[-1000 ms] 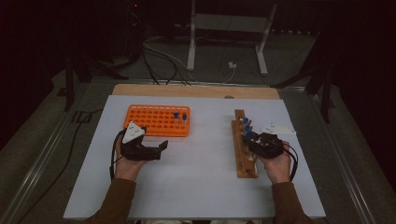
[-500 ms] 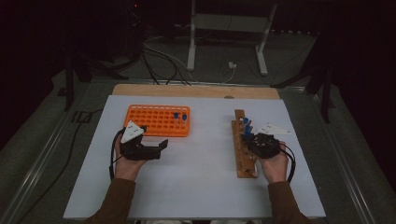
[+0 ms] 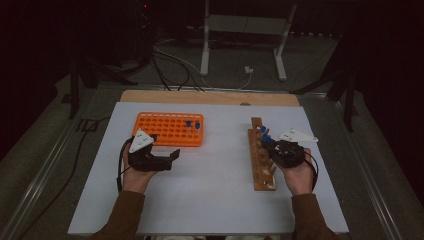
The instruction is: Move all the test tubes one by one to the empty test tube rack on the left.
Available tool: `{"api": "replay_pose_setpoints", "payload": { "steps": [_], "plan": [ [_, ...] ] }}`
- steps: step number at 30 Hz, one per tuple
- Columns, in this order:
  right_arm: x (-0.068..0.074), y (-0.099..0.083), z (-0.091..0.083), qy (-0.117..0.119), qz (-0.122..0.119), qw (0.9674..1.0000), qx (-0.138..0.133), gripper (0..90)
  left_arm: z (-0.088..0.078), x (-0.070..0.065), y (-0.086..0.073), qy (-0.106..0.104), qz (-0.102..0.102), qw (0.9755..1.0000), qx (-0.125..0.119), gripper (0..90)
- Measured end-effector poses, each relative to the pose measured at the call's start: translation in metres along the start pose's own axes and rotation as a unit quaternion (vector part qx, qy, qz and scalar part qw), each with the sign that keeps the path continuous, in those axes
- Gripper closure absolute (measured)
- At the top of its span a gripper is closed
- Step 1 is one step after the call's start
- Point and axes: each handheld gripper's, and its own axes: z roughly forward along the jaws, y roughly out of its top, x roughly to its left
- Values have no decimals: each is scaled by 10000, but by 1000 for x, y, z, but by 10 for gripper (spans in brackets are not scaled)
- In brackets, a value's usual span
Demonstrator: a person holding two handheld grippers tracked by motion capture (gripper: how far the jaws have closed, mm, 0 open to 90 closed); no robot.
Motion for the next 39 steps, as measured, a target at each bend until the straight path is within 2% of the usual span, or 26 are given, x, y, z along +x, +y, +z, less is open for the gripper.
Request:
{"api": "replay_pose_setpoints", "payload": {
  "steps": [10, 18, 31, 39],
  "plan": [
    [2, 17, -13, -1, -94, 9998, -168, 765, 0, -2, 2, -46, 35, 10000, -5, 9],
    [9, 30, -19, 106, -140, 9992, -346, 766, -1, -3, 4, -62, 53, 10000, -21, 9],
    [35, 40, -3, 441, -333, 9979, -346, 765, 4, -10, 4, -132, 162, 9998, 52, 9],
    [49, 45, 10, 710, -343, 9965, -293, 765, 6, -14, 7, -196, 177, 9996, 24, 9]
  ]
}}
